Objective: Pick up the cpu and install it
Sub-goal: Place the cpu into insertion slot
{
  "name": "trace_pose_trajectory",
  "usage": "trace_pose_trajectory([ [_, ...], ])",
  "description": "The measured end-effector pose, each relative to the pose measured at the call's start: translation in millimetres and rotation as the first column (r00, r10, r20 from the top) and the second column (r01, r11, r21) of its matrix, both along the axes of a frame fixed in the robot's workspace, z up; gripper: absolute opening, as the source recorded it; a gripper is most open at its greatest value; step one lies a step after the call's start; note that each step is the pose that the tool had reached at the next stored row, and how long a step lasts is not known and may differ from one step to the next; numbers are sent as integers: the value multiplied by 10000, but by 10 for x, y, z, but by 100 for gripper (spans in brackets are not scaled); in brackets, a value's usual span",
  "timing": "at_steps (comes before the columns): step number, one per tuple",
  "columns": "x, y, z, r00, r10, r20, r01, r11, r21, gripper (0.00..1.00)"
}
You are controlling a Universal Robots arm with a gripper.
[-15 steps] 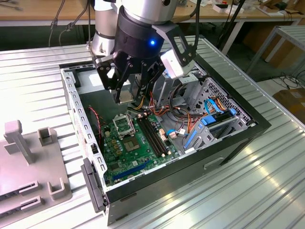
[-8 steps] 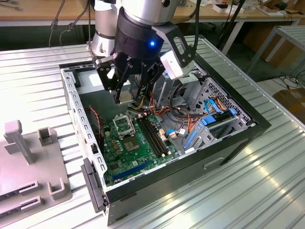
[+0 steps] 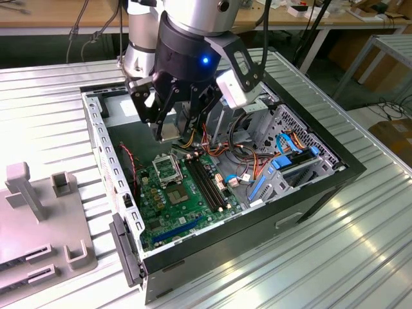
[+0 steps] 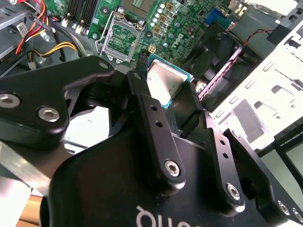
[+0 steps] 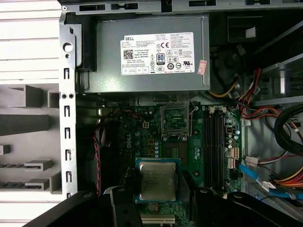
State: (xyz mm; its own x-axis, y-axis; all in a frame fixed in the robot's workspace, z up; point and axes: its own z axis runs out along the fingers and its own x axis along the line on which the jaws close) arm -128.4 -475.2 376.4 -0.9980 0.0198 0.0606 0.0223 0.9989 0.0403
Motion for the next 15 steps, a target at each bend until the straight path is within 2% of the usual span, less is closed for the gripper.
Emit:
trace_pose_trajectory([
  [15,0,-6,-6,10000,-1,0,1,10000,12,47],
])
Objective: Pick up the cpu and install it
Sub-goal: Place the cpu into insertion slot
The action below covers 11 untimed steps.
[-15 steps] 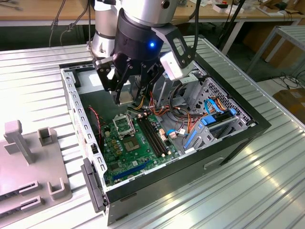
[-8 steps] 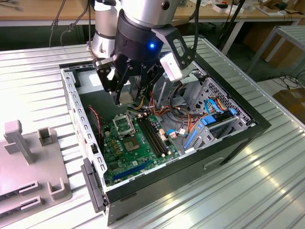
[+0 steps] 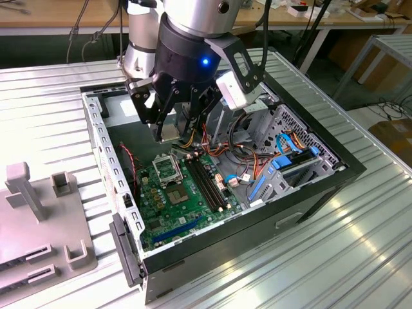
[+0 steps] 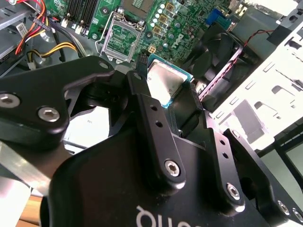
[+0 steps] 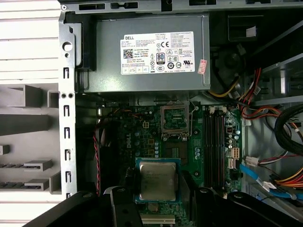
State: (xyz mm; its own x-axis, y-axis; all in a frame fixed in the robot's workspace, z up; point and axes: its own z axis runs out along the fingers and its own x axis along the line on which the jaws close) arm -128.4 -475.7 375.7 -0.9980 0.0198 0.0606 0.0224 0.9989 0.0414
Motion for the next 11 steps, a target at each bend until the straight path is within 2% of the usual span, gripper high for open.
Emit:
trace_pose_trajectory([
  [3,19,0,-4,10000,3,1,-3,10000,1,47],
  [5,85,0,-25,10000,4,0,-4,10000,-17,47],
  [8,212,0,-89,10000,33,1,-33,10000,-42,47],
  [9,227,0,-107,10000,75,0,-75,10000,-48,47],
  [11,228,1,-144,9991,424,1,-424,9991,-54,47],
])
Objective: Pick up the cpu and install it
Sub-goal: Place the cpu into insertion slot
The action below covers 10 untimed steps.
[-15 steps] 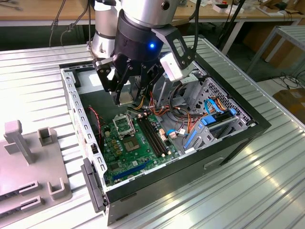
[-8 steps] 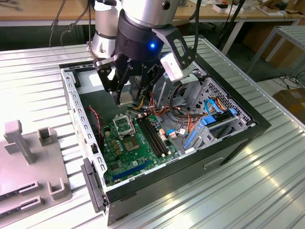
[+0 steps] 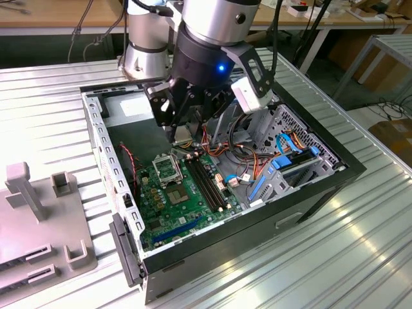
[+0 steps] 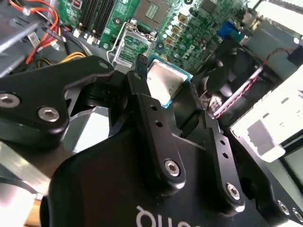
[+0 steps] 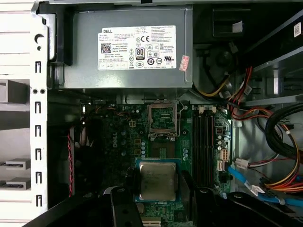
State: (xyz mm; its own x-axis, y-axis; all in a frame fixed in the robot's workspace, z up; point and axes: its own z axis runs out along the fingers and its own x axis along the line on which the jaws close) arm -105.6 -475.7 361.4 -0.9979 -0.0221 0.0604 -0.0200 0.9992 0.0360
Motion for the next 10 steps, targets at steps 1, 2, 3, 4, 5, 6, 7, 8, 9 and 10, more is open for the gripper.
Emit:
trace_pose_trajectory([
  [1,1,0,-27,9996,291,0,-291,9996,-7,47],
  [2,10,0,-44,9992,400,0,-400,9992,-15,47],
  [3,35,0,-61,9992,412,-1,-412,9992,-17,47],
  [4,70,0,-81,9992,409,-1,-409,9992,-17,47],
  [5,100,0,-98,9992,406,-1,-406,9992,-18,47],
  [6,126,0,-119,9992,401,0,-401,9992,-16,47],
  [7,139,0,-138,9992,395,0,-395,9992,-15,47],
  [8,141,0,-156,9993,386,0,-386,9993,-15,47],
  [9,142,0,-172,9993,378,-1,-378,9993,-16,47],
  [10,142,0,-194,9993,372,-1,-372,9993,-15,47],
])
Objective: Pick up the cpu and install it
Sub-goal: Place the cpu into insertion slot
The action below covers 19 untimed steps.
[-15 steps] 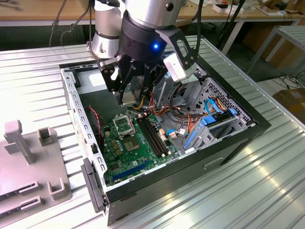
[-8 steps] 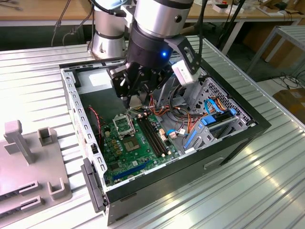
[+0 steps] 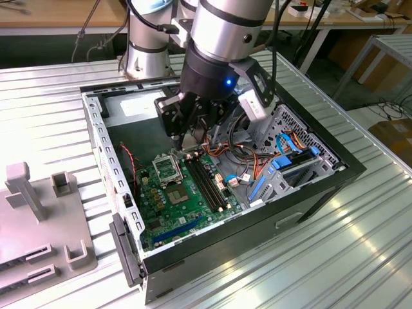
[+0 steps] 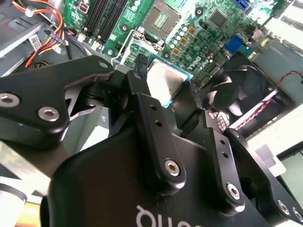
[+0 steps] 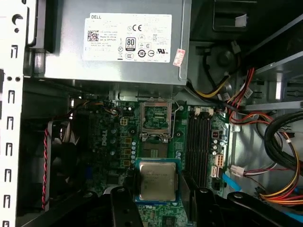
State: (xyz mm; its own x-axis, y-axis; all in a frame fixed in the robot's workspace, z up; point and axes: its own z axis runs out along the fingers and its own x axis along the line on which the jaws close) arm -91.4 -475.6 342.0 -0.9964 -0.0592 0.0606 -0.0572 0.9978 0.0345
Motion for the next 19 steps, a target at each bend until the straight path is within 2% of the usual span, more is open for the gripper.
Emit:
trace_pose_trajectory([
  [5,3,0,-106,9999,-107,-5,107,9999,-1,47],
  [8,0,0,-207,9991,-418,-9,418,9991,-1,47],
  [12,0,-1,-284,9983,-582,-8,582,9983,-1,47],
  [19,-1,-14,-445,9981,-610,-9,610,9981,-2,47],
])
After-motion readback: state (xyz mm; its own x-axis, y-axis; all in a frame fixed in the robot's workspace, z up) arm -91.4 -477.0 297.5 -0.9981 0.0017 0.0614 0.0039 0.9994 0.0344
